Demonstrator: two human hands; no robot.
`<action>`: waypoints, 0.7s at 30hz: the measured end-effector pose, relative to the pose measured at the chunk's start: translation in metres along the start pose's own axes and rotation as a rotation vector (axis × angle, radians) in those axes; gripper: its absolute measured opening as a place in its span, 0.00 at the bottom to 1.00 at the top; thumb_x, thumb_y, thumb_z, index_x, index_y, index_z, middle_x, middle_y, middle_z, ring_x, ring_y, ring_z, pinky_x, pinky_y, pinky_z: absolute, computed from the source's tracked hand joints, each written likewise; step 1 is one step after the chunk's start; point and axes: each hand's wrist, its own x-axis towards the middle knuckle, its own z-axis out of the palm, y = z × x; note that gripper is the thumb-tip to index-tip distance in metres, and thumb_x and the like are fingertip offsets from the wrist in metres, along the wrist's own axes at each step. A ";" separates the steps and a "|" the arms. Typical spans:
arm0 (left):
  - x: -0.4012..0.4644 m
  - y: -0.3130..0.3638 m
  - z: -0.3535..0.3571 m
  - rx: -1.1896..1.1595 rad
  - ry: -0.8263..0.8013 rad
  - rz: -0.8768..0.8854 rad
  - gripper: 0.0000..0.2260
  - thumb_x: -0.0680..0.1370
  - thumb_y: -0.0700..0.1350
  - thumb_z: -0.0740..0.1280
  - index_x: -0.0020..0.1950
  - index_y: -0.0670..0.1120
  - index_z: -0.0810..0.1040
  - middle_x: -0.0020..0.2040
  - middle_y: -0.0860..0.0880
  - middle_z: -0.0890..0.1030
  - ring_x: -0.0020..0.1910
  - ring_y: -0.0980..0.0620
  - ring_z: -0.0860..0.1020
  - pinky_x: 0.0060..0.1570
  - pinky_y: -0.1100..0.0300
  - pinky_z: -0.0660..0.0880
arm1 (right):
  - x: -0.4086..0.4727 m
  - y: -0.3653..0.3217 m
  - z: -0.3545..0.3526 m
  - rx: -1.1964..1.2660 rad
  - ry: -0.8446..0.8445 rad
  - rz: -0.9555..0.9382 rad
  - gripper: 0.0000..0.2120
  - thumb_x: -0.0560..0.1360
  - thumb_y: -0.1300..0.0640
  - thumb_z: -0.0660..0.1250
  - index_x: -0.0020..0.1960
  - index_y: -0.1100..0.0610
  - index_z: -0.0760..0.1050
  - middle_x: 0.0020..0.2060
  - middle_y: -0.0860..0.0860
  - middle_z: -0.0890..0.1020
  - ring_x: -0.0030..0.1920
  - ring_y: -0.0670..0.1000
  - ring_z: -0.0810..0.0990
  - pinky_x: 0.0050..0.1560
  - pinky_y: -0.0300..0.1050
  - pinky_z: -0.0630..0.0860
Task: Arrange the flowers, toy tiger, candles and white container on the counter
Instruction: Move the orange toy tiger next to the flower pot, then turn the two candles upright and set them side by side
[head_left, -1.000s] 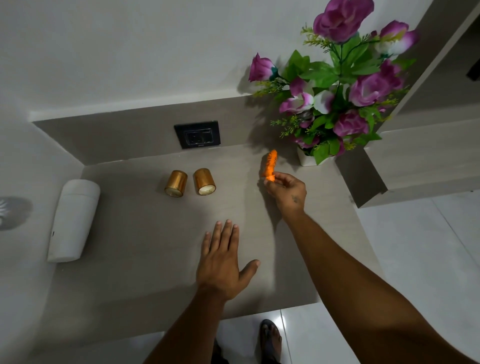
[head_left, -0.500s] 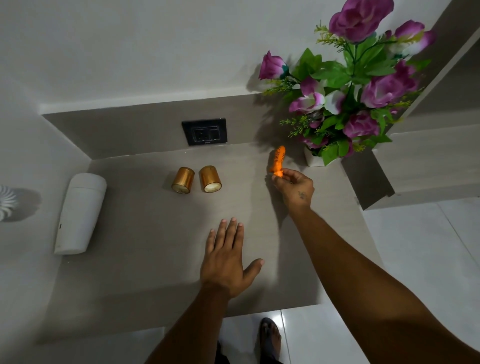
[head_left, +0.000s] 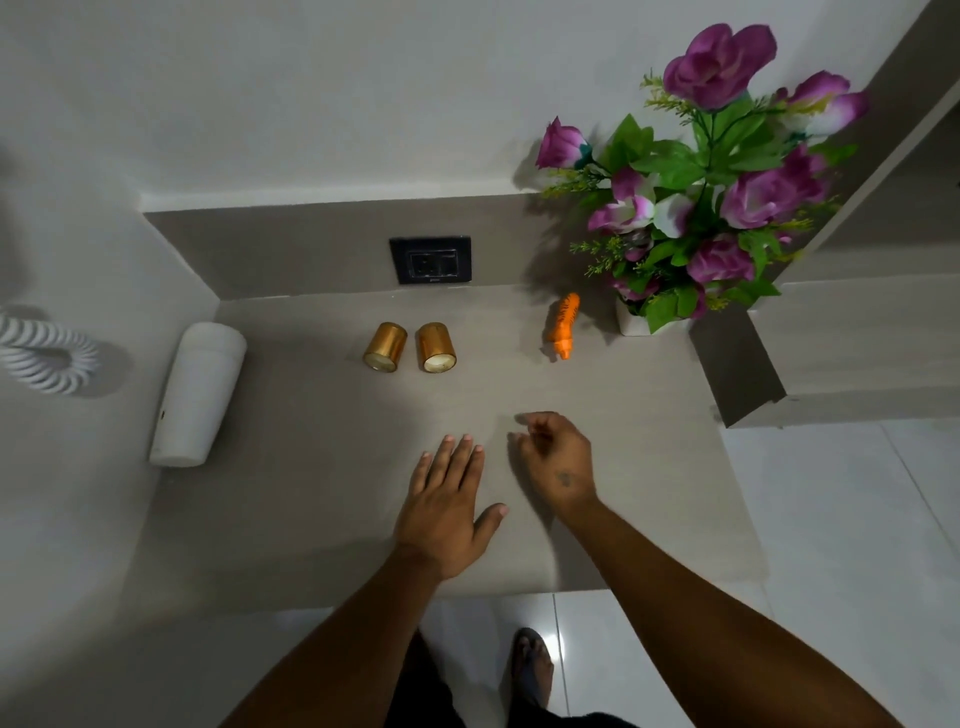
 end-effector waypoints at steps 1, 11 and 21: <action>-0.008 -0.006 0.000 0.000 0.004 -0.006 0.36 0.81 0.68 0.43 0.83 0.48 0.49 0.84 0.47 0.48 0.82 0.47 0.40 0.80 0.45 0.42 | -0.007 -0.002 0.006 -0.088 -0.065 -0.072 0.12 0.77 0.58 0.70 0.61 0.57 0.80 0.58 0.53 0.82 0.60 0.52 0.80 0.64 0.50 0.76; -0.045 -0.073 -0.005 -0.062 0.024 -0.228 0.41 0.78 0.72 0.46 0.83 0.48 0.48 0.83 0.44 0.48 0.82 0.43 0.43 0.79 0.40 0.46 | -0.033 0.016 0.052 -0.852 -0.229 -0.274 0.36 0.82 0.36 0.45 0.81 0.59 0.52 0.81 0.58 0.52 0.81 0.56 0.44 0.79 0.54 0.41; 0.062 -0.137 -0.069 -0.319 0.271 -0.411 0.41 0.76 0.64 0.66 0.79 0.42 0.55 0.79 0.40 0.61 0.78 0.40 0.60 0.75 0.43 0.63 | 0.051 -0.071 0.096 -0.329 -0.019 0.063 0.43 0.75 0.40 0.70 0.79 0.53 0.52 0.77 0.54 0.61 0.74 0.58 0.66 0.69 0.53 0.70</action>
